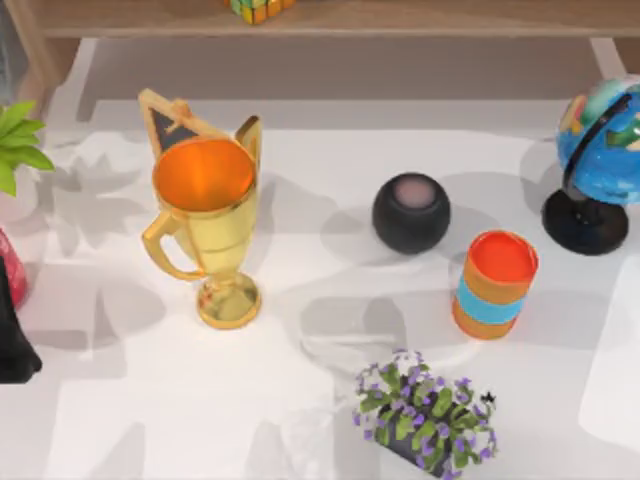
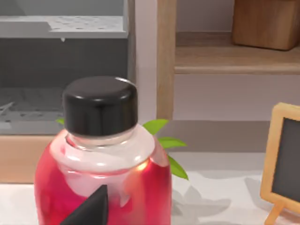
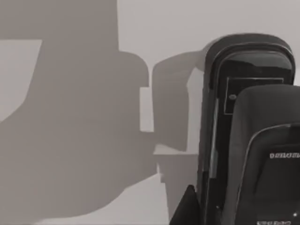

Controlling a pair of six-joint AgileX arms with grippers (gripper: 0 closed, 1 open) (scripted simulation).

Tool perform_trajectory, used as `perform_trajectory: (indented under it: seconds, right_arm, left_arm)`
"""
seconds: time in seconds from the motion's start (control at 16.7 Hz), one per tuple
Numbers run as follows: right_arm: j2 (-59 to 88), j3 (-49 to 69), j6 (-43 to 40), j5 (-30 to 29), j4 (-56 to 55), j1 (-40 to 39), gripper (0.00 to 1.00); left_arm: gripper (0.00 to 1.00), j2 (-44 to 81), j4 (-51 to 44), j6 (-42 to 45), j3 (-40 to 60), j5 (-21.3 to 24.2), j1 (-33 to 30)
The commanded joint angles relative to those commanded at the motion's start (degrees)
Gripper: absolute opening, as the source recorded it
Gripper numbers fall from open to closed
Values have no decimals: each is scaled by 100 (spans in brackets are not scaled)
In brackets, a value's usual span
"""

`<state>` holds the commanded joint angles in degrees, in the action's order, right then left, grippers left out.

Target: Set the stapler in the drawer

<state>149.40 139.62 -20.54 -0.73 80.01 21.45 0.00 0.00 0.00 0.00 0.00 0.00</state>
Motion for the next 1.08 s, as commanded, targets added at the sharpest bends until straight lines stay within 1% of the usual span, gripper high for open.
perform_trajectory:
  seconds: [0.24,0.3,0.84,1.08]
  right_arm:
    - [0,0,0,0,0,0,98]
    - [0,0,0,0,0,0,100]
    - [0,1,1,0,0,-1,100]
    - [-384,-502,-201,122,-444,13,100]
  left_arm:
    - [100,0,0,0,0,0,0]
    - [100,0,0,0,0,0,0]
    - [100,0,0,0,0,0,0]
    - [100,0,0,0,0,0,0]
